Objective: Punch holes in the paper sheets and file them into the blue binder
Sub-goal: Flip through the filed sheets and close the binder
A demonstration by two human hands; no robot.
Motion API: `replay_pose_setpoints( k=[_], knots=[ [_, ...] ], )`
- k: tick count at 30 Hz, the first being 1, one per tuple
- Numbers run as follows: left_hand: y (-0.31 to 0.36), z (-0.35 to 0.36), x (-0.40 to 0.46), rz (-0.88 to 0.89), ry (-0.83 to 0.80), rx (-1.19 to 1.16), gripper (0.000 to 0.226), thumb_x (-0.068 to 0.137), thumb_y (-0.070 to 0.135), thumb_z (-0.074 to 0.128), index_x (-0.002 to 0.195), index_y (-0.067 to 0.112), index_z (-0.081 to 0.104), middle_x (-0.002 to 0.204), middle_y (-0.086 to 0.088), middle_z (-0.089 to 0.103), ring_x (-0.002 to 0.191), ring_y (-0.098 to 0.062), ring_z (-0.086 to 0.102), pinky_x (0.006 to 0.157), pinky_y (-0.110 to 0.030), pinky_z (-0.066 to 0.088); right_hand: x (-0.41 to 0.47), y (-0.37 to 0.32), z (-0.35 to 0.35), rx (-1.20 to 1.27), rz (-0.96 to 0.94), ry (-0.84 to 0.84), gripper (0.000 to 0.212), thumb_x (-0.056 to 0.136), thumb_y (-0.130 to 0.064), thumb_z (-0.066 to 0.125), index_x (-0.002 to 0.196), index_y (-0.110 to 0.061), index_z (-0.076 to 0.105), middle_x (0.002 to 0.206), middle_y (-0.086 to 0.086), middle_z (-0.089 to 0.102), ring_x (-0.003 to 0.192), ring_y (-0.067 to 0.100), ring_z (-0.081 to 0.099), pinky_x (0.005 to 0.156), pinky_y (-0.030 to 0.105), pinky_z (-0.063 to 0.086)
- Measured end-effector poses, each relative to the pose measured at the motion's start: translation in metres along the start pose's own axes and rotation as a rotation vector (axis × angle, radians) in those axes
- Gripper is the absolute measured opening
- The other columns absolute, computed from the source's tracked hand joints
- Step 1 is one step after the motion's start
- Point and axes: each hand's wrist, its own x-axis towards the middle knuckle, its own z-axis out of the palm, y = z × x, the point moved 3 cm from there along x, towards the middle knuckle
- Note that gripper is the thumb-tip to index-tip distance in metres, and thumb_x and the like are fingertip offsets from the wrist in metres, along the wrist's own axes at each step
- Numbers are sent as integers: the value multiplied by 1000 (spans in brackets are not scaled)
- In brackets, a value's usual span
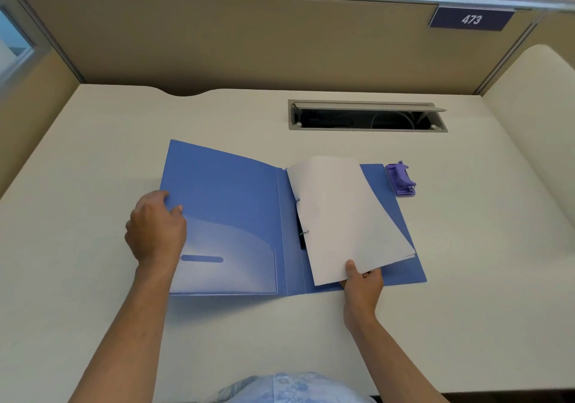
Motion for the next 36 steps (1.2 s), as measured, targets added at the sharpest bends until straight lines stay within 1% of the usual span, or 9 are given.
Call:
replay_pose_setpoints(
  k=[7, 11, 14, 16, 19, 24, 29, 33, 36],
  knots=[
    [29, -34, 11, 88, -58, -121, 34, 84, 16, 72, 118, 11, 70, 107, -19, 71, 107, -37, 59, 89, -41, 49, 2, 4, -5, 11, 2, -21, 32, 95, -8, 64, 121, -22, 53, 114, 0, 66, 106, 25, 63, 99, 49, 52],
    [48, -47, 2, 133, -99, -309, 26, 87, 18, 67, 113, 19, 72, 76, -5, 69, 61, -11, 63, 58, -21, 43, 4, -5, -19, -46, -78, 33, 64, 82, -2, 76, 133, -21, 42, 123, 0, 60, 110, 24, 61, 96, 47, 54],
    [61, -46, -9, 143, -112, -472, 27, 87, 16, 63, 110, 26, 73, 71, 7, 69, 46, -4, 54, 51, -17, 40, 13, -22, -39, -183, -215, 167, 86, 73, 0, 79, 143, -20, 33, 133, 0, 53, 114, 21, 55, 99, 40, 48],
    [68, -42, -15, 140, -183, -654, 32, 86, 12, 63, 113, 25, 73, 84, 6, 74, 63, -6, 58, 60, -21, 49, 26, -37, -56, -455, -296, 281, 89, 71, -9, 82, 146, -16, 34, 138, 7, 50, 123, 30, 48, 104, 47, 41],
    [76, -30, -22, 103, -357, -959, 37, 84, 16, 61, 119, 22, 70, 119, 4, 70, 110, -14, 64, 99, -42, 50, 50, -53, -72, -810, -306, 290, 68, 76, -31, 81, 135, -11, 53, 132, 15, 59, 123, 41, 50, 99, 56, 42],
    [92, -10, -38, 204, -538, -1140, 45, 83, 35, 55, 128, 30, 63, 142, 2, 54, 135, -25, 46, 111, -58, 33, 73, -67, -69, -980, -326, 185, 51, 82, -41, 71, 123, -13, 58, 116, 12, 67, 112, 39, 57, 91, 53, 49],
    [105, 6, -51, 340, -578, -1121, 69, 82, 74, 48, 142, 42, 43, 153, 18, 37, 144, -10, 30, 118, -51, 23, 73, -65, -51, -867, -326, 59, 62, 82, -32, 74, 136, -13, 51, 121, 10, 66, 114, 35, 58, 93, 53, 50],
    [108, 32, -54, 399, -658, -1131, 85, 80, 80, 39, 152, 36, 23, 157, 23, 24, 146, -3, 21, 121, -41, 19, 67, -58, -35, -828, -352, -4, 60, 79, -21, 77, 134, -12, 54, 119, 9, 66, 107, 32, 61, 89, 49, 54],
    [101, 58, -60, 406, -728, -1037, 81, 77, 82, 42, 146, 43, 27, 153, 25, 28, 141, 6, 27, 115, -22, 27, 61, -49, -30, -766, -375, -30, 51, 80, -16, 75, 128, -10, 58, 116, 9, 66, 103, 30, 62, 86, 45, 55]
  ],
)
